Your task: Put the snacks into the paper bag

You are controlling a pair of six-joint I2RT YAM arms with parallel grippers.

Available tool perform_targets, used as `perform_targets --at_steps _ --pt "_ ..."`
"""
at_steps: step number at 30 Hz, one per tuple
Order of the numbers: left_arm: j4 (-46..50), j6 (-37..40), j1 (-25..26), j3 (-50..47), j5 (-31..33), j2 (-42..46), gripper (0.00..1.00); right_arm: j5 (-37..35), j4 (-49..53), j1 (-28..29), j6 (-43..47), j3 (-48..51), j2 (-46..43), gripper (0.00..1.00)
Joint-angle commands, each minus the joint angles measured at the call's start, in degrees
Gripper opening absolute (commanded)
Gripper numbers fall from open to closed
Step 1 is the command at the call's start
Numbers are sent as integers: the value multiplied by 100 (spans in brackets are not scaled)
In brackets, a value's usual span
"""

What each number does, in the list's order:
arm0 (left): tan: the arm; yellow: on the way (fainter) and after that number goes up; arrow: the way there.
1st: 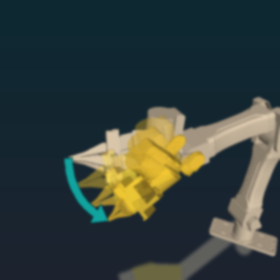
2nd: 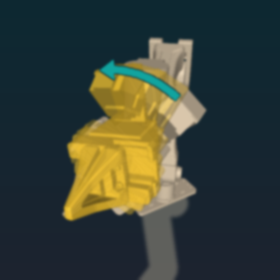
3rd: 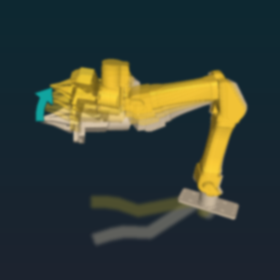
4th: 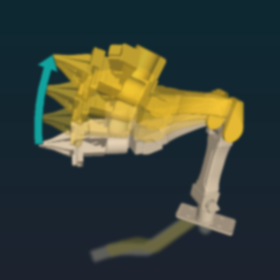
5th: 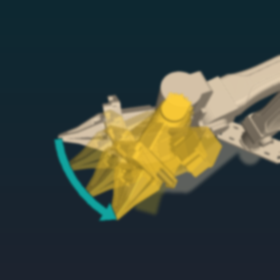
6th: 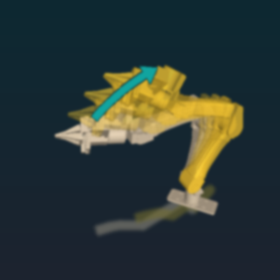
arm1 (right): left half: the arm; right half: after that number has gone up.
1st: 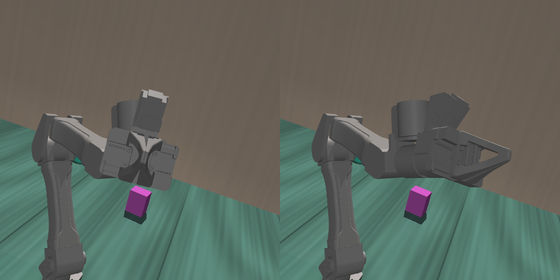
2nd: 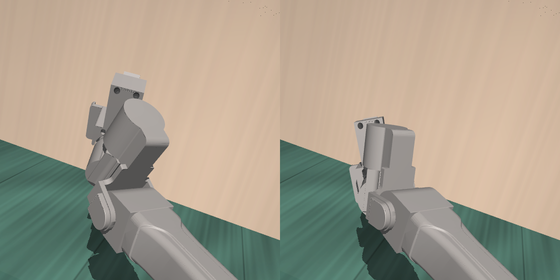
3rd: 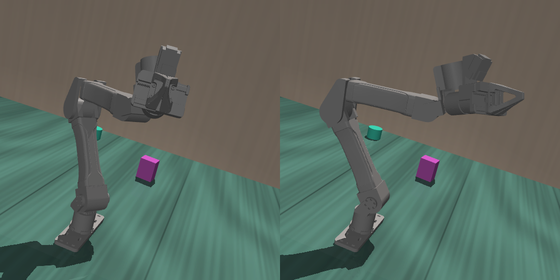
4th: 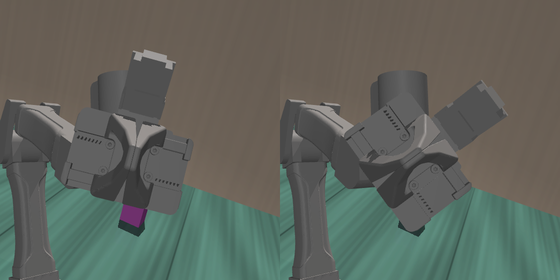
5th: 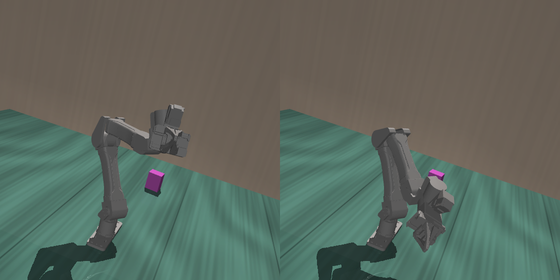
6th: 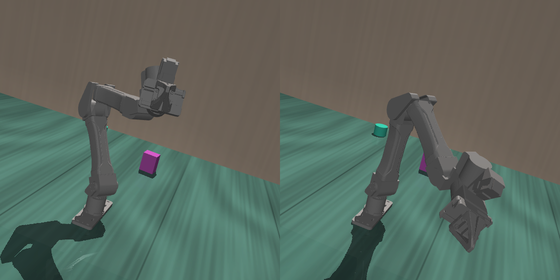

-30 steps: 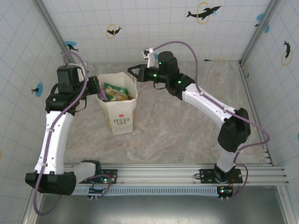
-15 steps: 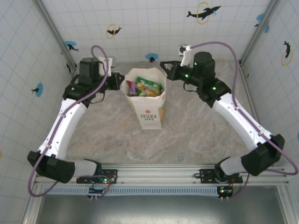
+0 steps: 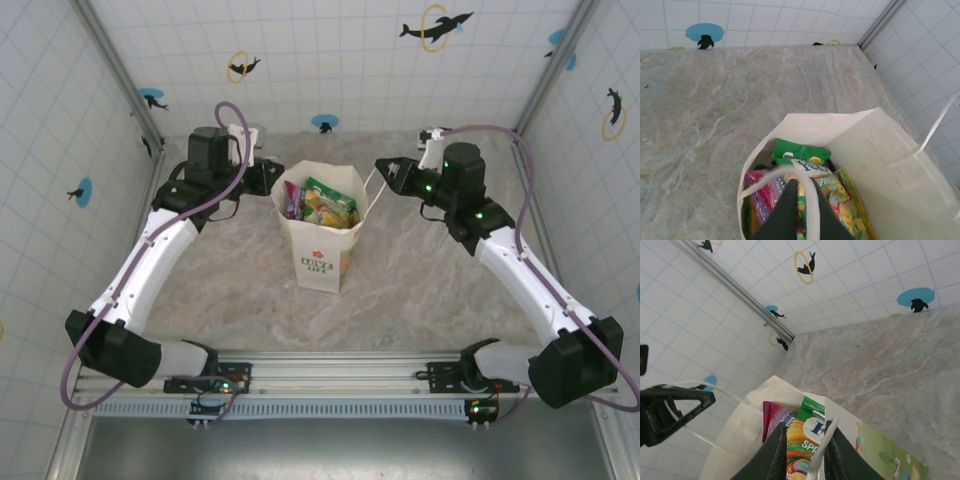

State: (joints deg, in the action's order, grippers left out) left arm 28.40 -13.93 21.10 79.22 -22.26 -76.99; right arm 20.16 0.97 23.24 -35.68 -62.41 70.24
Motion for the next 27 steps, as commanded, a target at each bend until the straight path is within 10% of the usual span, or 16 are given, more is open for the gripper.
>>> perform_targets --at_steps 1,17,21,23,27 --pt "-324 -39 -18 -47 108 79 16 -3 -694 -8 -37 106 -289 35" --pt "100 68 -11 -89 739 257 50 -130 -209 -6 110 352 -441 56" --pt "151 85 -11 -152 943 396 69 -179 -159 -10 191 382 -518 58" --pt "220 89 -17 -161 1081 471 94 -145 -125 -6 249 386 -576 62" --pt "275 119 -17 -272 1271 685 98 -13 -3 -13 402 433 -743 69"
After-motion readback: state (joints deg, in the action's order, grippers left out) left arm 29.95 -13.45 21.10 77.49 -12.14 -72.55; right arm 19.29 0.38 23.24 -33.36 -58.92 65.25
